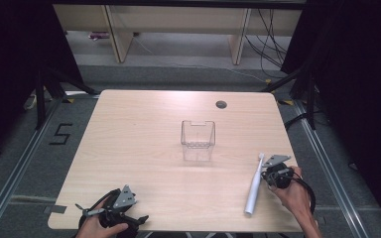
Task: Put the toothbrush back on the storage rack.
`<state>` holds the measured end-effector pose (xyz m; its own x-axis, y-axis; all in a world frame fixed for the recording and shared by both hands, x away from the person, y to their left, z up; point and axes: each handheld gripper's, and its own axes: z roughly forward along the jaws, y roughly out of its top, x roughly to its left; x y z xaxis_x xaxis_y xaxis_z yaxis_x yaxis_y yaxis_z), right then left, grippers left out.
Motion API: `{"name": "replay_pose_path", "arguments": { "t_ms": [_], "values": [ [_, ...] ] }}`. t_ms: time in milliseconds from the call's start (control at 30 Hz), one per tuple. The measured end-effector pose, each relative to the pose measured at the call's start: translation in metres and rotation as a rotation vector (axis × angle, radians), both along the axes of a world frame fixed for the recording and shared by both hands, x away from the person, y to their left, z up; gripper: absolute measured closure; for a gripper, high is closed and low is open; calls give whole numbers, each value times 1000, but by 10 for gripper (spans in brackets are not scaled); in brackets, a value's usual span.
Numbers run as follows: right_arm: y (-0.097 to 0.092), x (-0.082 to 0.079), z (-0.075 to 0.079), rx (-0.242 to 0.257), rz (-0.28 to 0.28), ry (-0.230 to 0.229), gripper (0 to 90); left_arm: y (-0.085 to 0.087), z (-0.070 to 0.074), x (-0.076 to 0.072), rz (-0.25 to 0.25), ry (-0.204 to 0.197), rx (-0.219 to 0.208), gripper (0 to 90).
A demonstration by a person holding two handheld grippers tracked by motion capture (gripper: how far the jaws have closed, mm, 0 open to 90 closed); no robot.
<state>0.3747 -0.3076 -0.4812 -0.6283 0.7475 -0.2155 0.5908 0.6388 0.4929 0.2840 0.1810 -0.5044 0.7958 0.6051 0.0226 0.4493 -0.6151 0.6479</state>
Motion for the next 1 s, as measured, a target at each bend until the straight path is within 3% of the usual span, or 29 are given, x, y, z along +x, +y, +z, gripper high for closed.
{"name": "replay_pose_path", "arguments": {
  "t_ms": [267, 300, 467, 1000],
  "values": [
    [13, 7, -2, -4, 15, 8, 880, 0, 0, 0, -8, -15, 2, 151],
    [13, 9, -1, -19, 42, 5, 879, 0, 0, 0, -9, -16, 2, 150],
    [19, 14, -1, -13, 65, 24, 877, 0, 0, 0, -9, -15, 1, 151],
    [48, 26, 0, -37, 68, 39, 862, 0, 1, 0, -11, -17, -1, 150]
  ]
}}
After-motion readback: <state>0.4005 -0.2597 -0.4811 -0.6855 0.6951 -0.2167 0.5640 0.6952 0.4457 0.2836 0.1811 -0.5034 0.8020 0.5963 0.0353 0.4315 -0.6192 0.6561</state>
